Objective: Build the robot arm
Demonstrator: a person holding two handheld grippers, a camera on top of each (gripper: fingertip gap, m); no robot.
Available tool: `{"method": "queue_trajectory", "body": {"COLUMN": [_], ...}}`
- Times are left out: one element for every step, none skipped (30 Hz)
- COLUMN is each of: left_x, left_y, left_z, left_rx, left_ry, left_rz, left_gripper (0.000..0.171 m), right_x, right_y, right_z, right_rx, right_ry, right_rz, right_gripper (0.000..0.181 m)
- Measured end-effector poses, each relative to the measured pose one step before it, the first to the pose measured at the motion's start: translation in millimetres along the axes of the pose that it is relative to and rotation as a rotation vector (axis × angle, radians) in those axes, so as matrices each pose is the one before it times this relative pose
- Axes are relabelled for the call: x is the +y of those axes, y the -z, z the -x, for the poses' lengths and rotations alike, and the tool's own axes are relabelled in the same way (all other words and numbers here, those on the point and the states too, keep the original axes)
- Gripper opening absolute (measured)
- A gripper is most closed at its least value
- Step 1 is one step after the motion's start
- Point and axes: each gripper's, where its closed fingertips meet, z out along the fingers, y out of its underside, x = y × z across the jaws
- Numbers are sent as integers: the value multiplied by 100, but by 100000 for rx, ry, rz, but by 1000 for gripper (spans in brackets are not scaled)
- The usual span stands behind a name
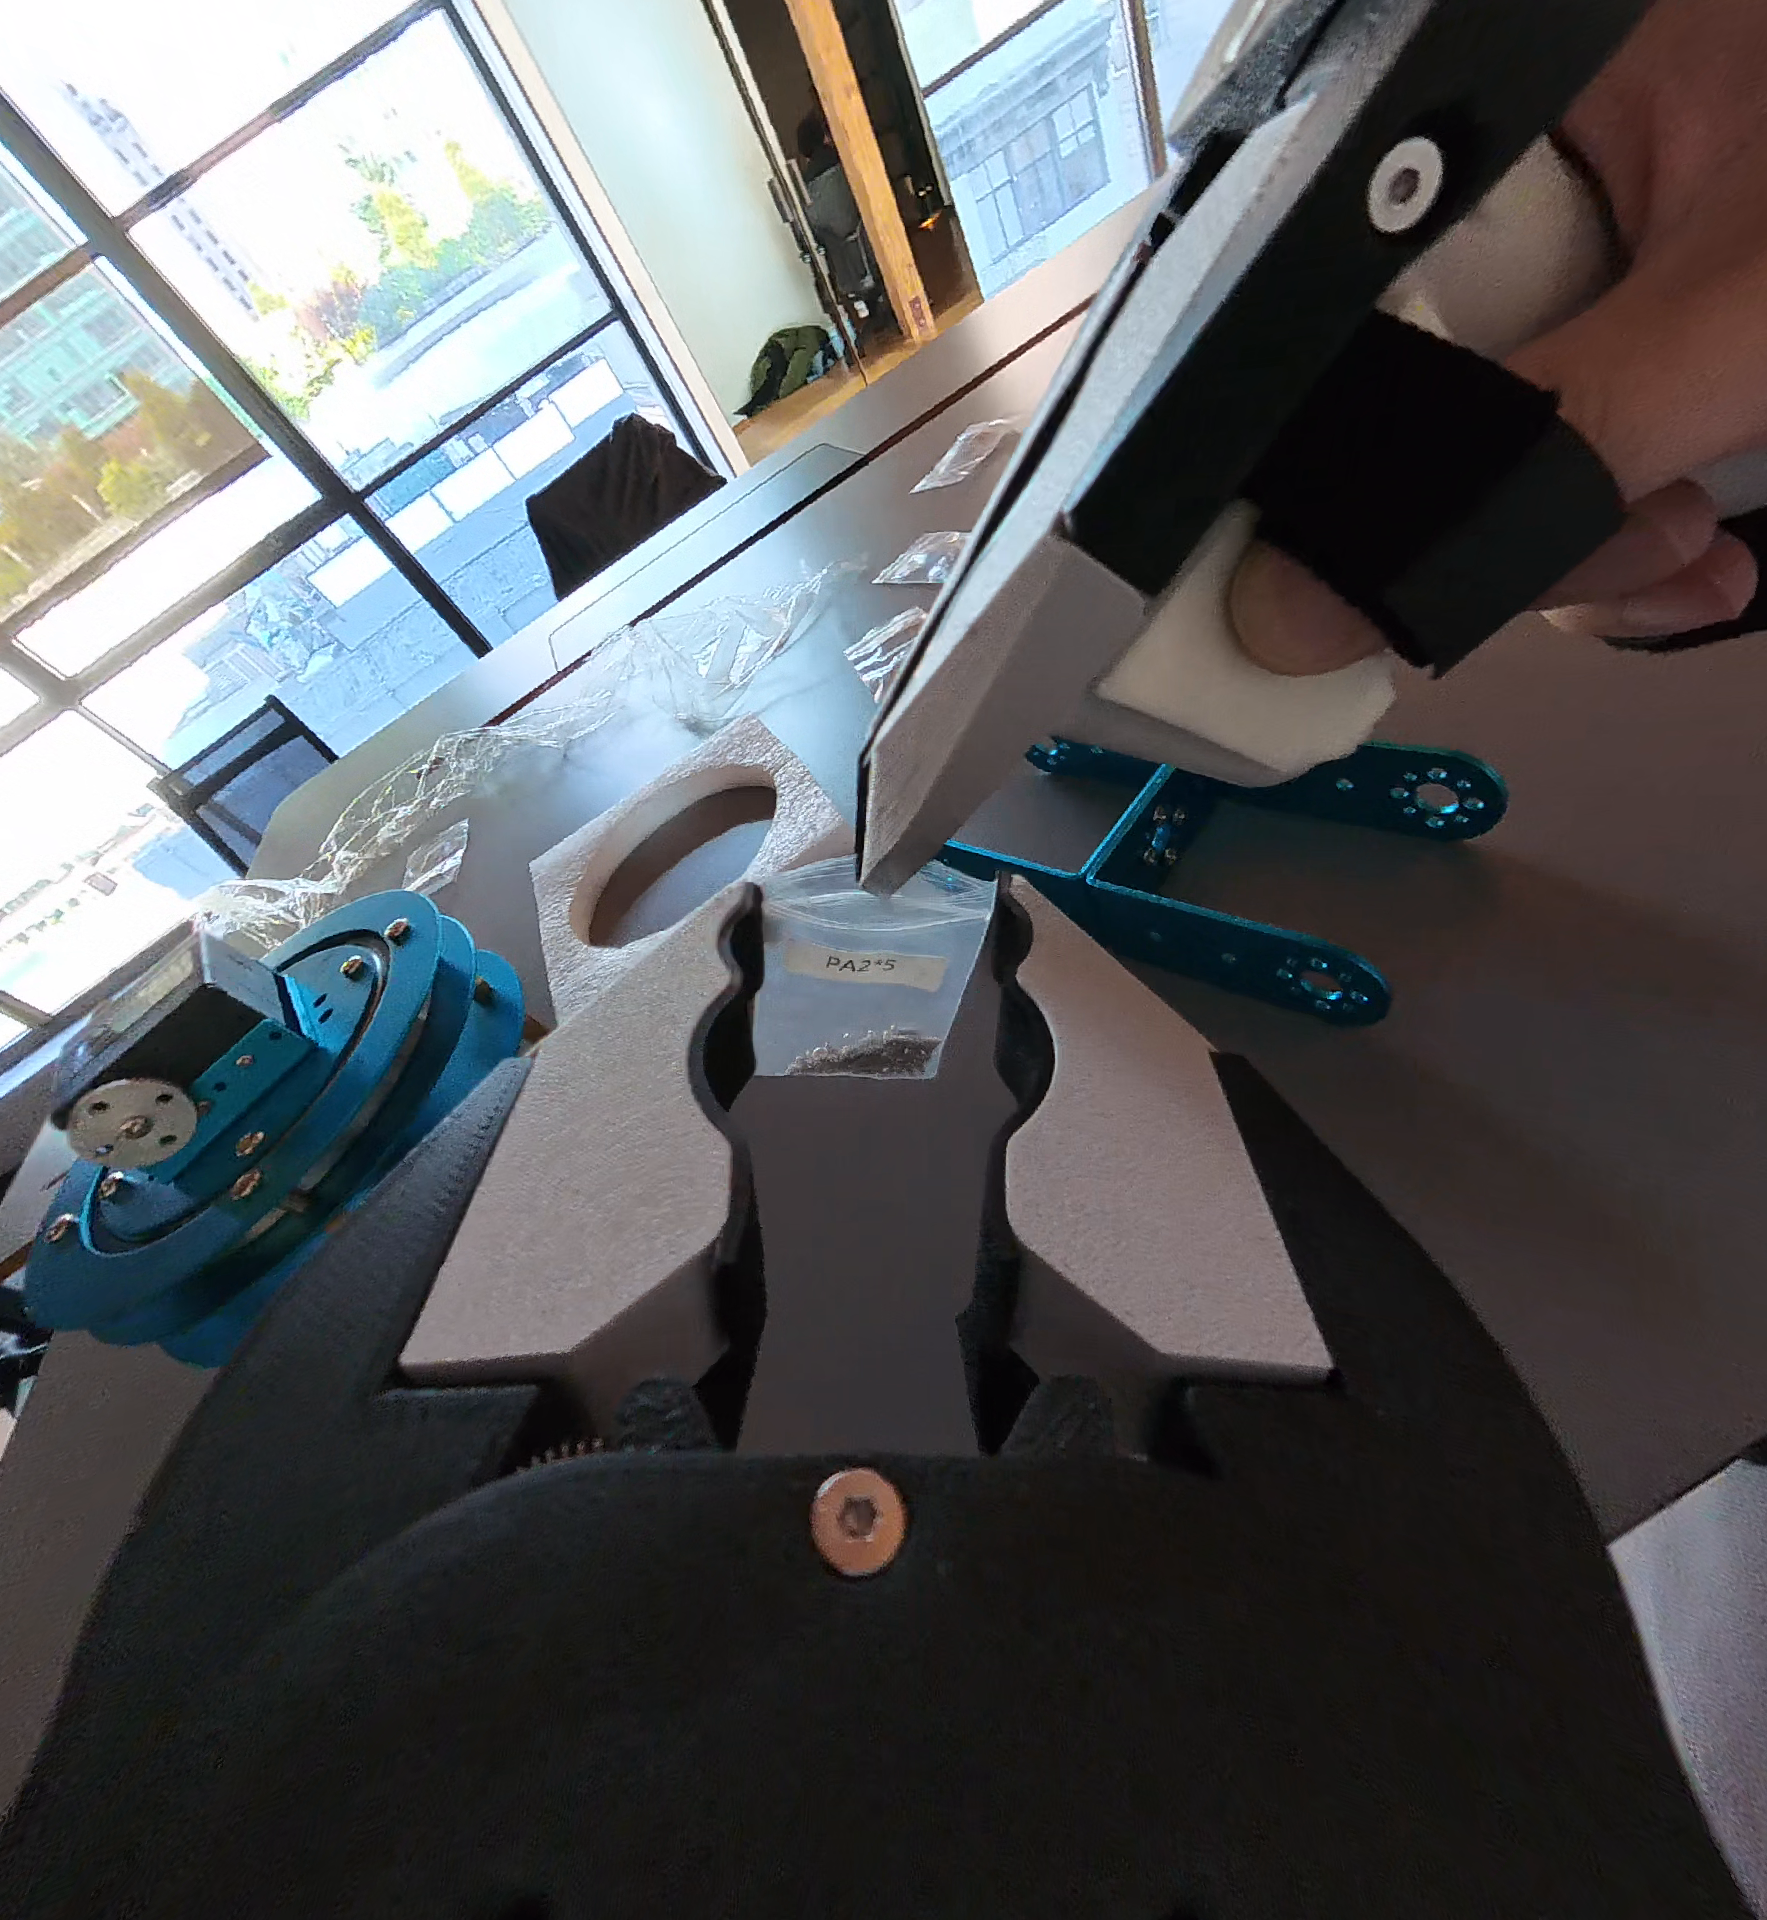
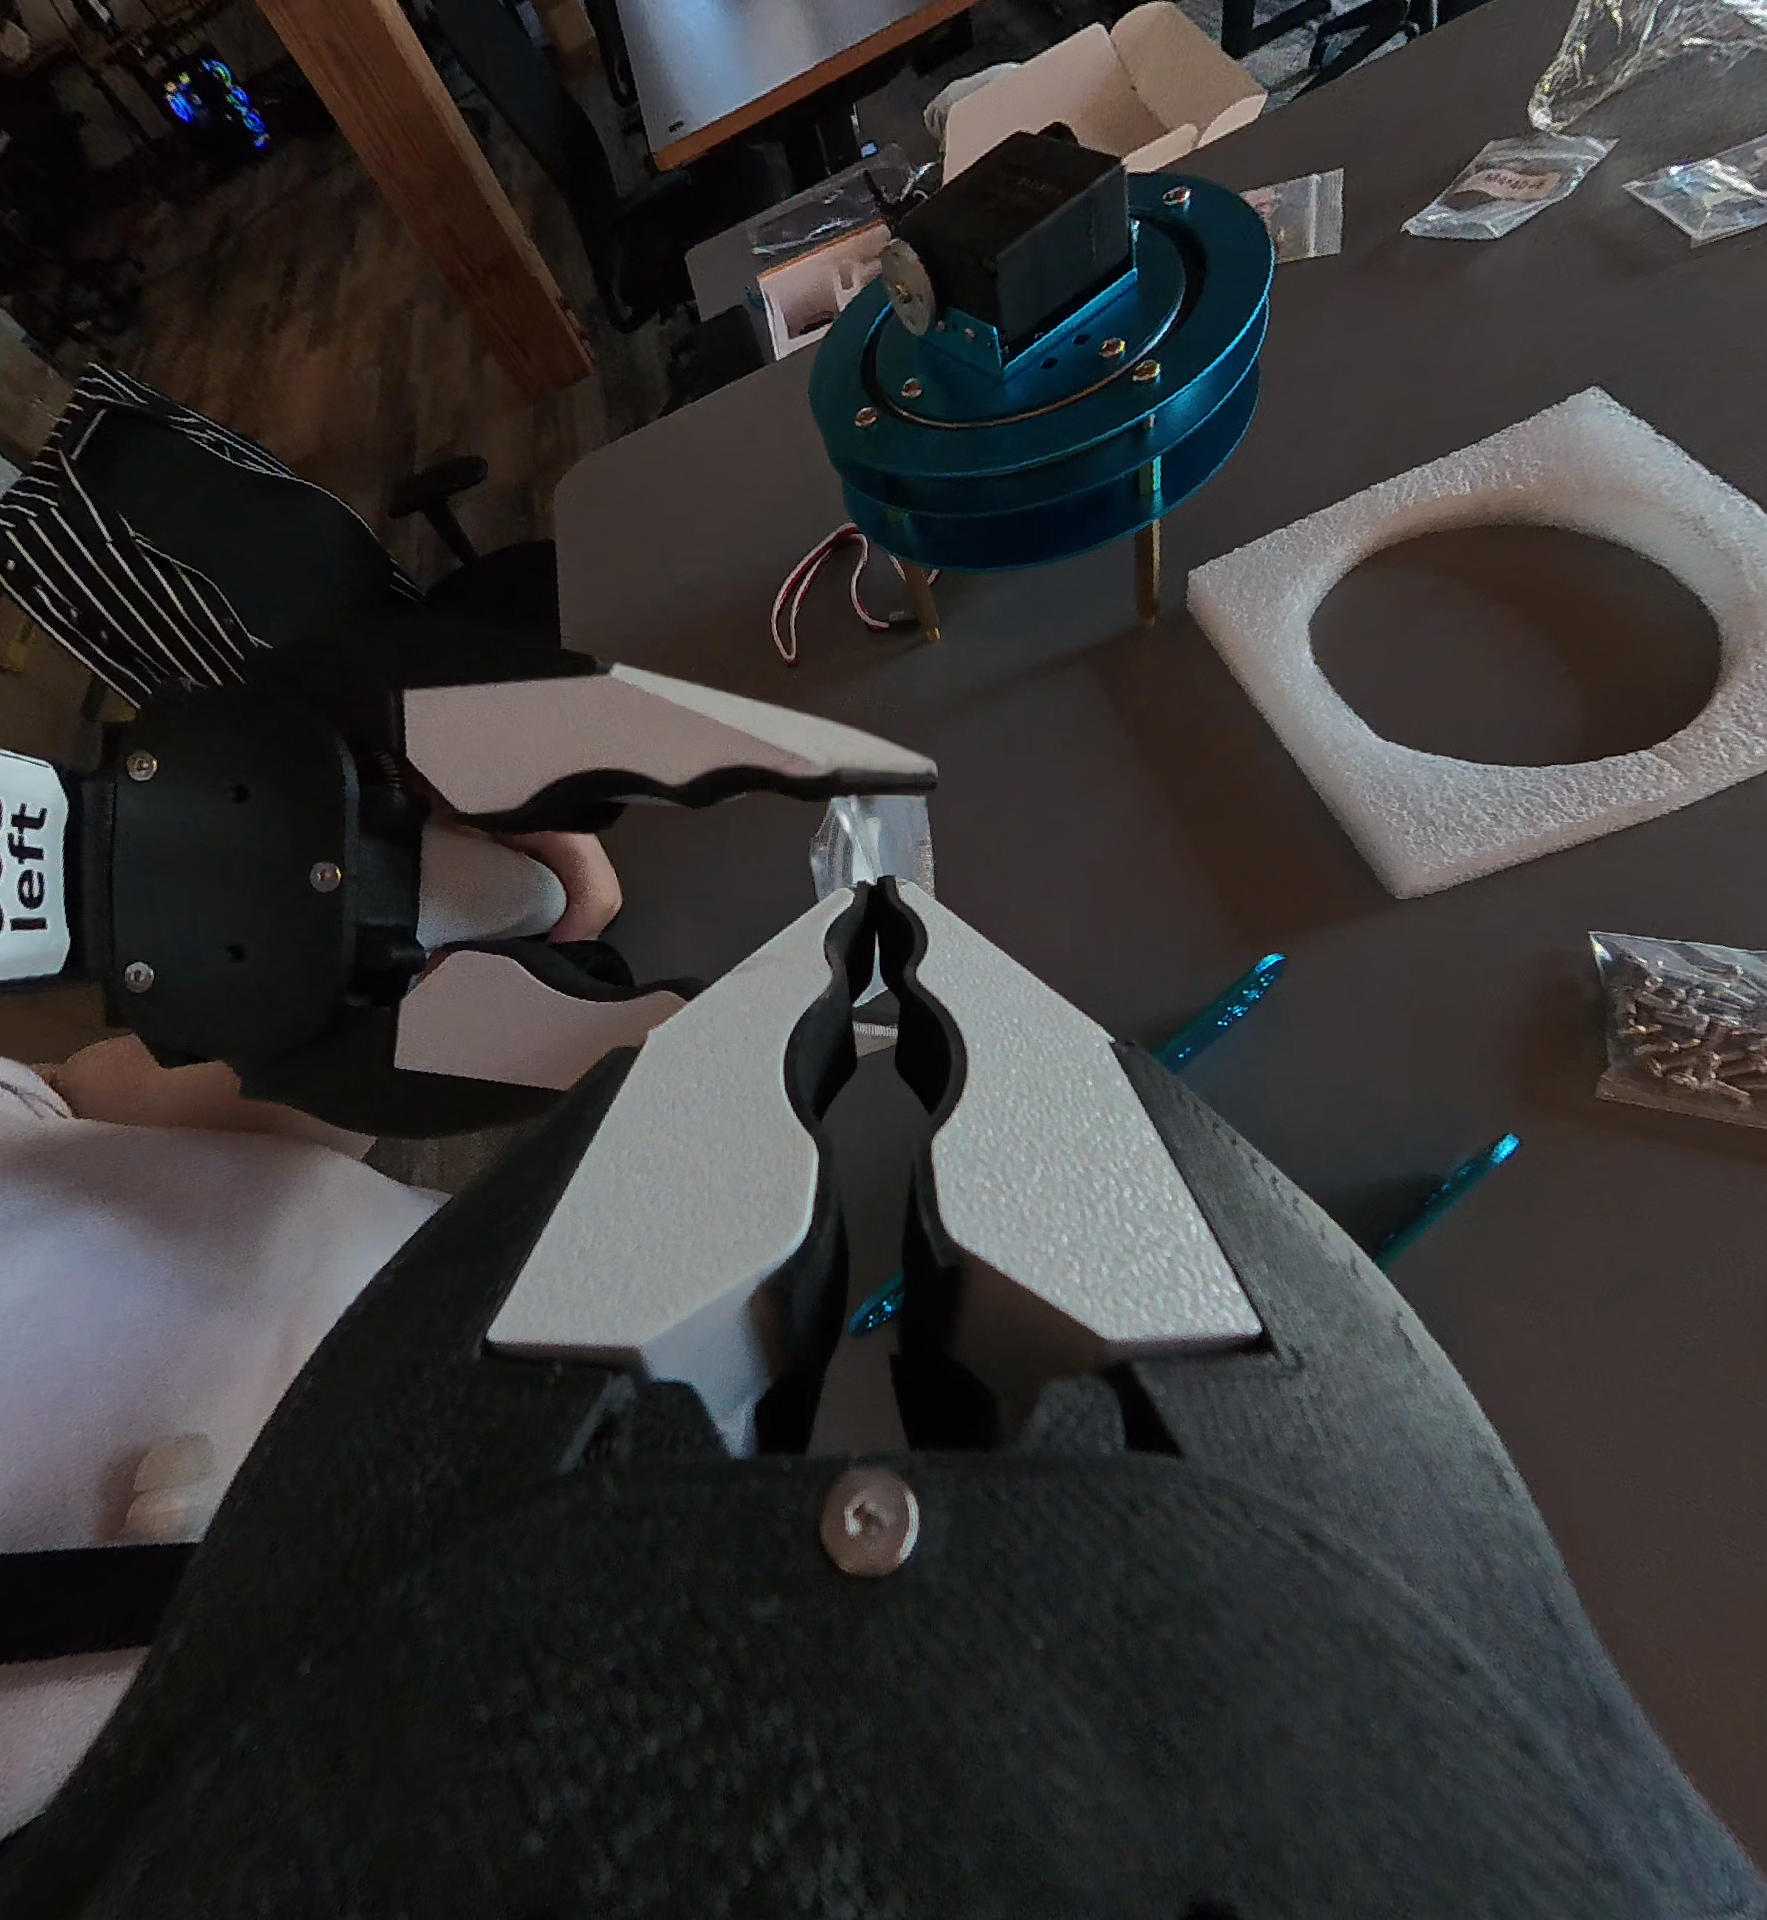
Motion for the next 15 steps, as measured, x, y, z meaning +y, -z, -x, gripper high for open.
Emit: {"method": "queue_trajectory", "body": {"left_x": [27,38,21,11,-1,29,14,-48,-40,-5,53,65,36,44,-7], "left_y": [-102,-90,-67,-53,-22,-26,-8,10,24,8,-22,-37,-23,-29,5], "left_z": [-141,-62,-39,-36,-33,-61,-61,-11,-9,1,-17,-20,0,-7,-21], "left_rx": [416,73,217,383,467,709,625,198,90,136,331,394,322,448,780], "left_ry": [-917,-793,-369,177,404,349,211,-28,-379,-483,-271,-66,54,92,117], "left_rz": [198,111,88,-13,-116,136,58,-296,-292,-98,257,213,-45,81,-187], "left_gripper": [42,41,41,40,39,36,32,30,27,26,25,24,23,22,20], "right_x": [70,57,25,26,-9,21,15,-52,-59,-5,37,46,27,-42,-89], "right_y": [16,14,2,9,21,30,21,18,22,-2,-37,-50,-46,-26,5], "right_z": [-92,-149,-189,-129,-141,-208,-236,-127,-71,-62,-96,-95,-58,-2,-7], "right_rx": [79,468,688,270,236,565,691,-45,-309,-274,-46,69,-97,-471,-564], "right_ry": [-256,-11,-4,-327,-453,-234,-164,-385,-719,-497,-371,-225,-43,185,736], "right_rz": [613,438,88,128,-98,180,201,-192,-261,106,237,181,-21,-435,-692], "right_gripper": [0,0,0,0,0,0,0,0,0,0,0,0,0,0,0]}}
